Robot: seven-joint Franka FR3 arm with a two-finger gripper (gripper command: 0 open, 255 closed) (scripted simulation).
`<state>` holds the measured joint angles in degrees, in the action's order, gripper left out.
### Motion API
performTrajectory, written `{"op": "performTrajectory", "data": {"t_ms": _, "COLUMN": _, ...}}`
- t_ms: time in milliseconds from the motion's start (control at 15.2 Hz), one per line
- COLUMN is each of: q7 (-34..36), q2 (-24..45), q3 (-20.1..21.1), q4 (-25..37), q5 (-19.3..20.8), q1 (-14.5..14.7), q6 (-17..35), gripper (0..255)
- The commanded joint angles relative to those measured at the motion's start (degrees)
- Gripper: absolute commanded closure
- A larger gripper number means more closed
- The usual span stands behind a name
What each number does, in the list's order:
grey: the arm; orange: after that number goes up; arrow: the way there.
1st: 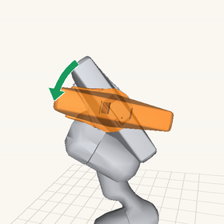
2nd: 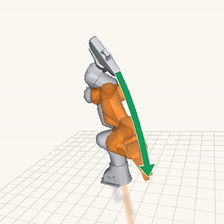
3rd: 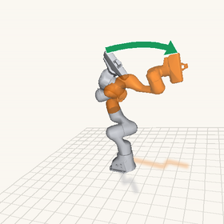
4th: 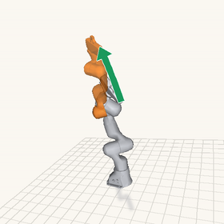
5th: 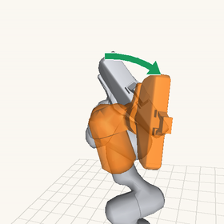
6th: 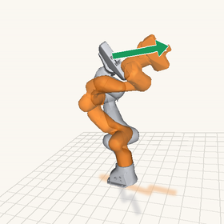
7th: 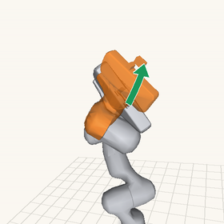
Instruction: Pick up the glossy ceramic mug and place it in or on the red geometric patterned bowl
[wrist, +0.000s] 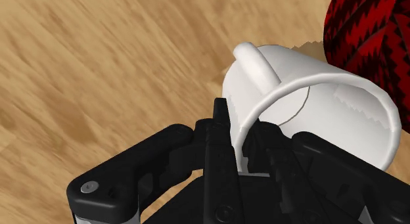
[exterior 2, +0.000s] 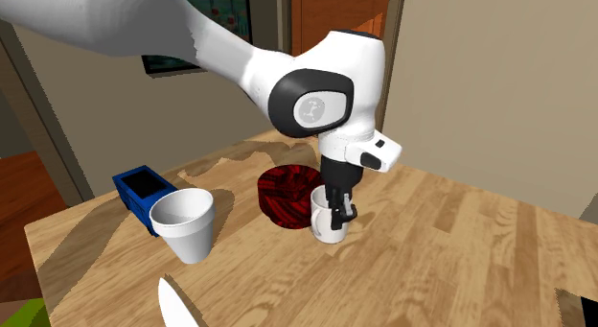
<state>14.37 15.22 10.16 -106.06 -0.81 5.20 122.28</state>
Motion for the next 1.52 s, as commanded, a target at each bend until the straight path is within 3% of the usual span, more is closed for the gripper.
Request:
{"op": "performTrajectory", "data": {"t_ms": 0, "q7": 0.03, "q2": -0.45, "q3": 0.03, "q4": 1.04, "q5": -0.07, "q1": -0.01, "q6": -1.49, "gripper": 255}}
{"op": "performTrajectory", "data": {"t_ms": 1452, "q7": 0.34, "q2": -4.04, "q3": 0.21, "q4": 13.35, "q5": -0.57, "q1": -0.13, "q6": -17.33, "gripper": 255}}
